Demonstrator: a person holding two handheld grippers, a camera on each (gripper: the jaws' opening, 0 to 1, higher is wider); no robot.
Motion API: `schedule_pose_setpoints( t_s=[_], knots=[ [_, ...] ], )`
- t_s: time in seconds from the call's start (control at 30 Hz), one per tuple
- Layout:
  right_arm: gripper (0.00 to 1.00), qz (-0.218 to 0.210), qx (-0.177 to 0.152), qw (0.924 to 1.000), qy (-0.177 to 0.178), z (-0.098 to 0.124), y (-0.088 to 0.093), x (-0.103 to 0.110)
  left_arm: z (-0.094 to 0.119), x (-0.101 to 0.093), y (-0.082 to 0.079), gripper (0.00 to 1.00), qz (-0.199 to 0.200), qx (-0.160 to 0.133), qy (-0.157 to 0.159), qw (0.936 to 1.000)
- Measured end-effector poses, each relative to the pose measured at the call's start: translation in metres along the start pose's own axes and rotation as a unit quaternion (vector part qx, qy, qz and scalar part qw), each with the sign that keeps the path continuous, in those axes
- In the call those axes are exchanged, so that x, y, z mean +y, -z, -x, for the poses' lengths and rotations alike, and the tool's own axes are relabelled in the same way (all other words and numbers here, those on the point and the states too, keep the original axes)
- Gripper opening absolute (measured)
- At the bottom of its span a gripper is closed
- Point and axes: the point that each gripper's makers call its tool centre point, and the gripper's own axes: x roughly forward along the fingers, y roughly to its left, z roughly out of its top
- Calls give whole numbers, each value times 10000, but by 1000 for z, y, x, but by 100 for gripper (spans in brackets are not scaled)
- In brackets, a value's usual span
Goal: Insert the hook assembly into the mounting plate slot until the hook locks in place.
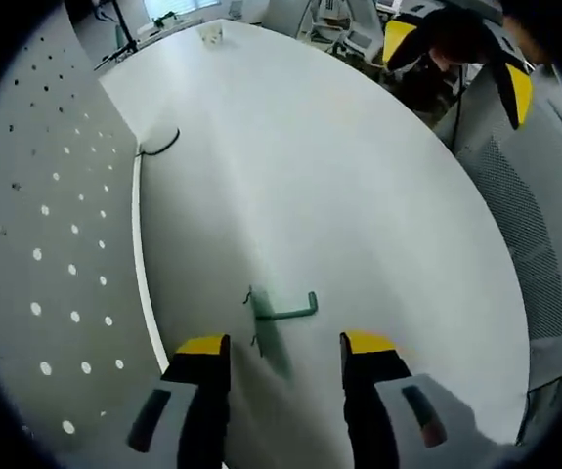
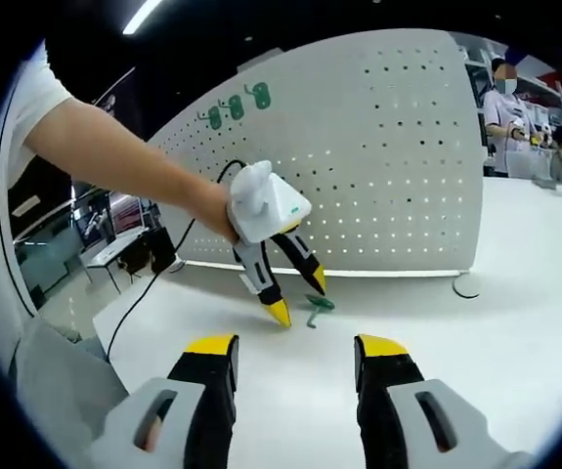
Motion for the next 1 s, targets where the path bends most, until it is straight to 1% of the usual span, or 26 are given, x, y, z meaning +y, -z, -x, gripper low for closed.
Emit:
schedule_pose_setpoints(
  t_s=[0.07, 0.13, 0.27, 0.33, 0.47, 0.57, 0.73, 0.8, 1.0],
  knots=[
    [46, -10, -2, 10000, 4, 0, 0, 0, -1, -1, 1, 44, 85, -1, 97, 9999],
    [46, -66, -21, 10000, 1, 0, -1, 0, -1, -2, 1, 42, 169, 5, 139, 9998],
    [45, -86, -53, 9999, 22, 1, -2, -1, 0, 0, 0, 40, 213, 2, 84, 9997],
    [45, -74, -63, 9999, 27, 1, -3, -1, -1, 0, -1, 37, 218, -37, 81, 9997],
    [44, -57, -63, 10000, 20, 1, -3, -1, -1, 2, -1, 32, 300, -25, 41, 9995],
    [44, -54, -67, 10000, 31, 1, -3, -2, 0, 3, -2, 26, 330, -23, 7, 9995],
    [43, -69, -48, 10000, 17, 2, -2, -1, -1, 8, -2, 20, 484, -17, -51, 9988],
    [43, -53, -76, 10000, 28, 2, -3, -2, -1, 8, -3, 19, 660, -43, -70, 9978],
    [43, -92, -95, 9999, 29, 3, -4, -2, -1, 9, -1, 14, 723, -6, -156, 9973]
  ],
)
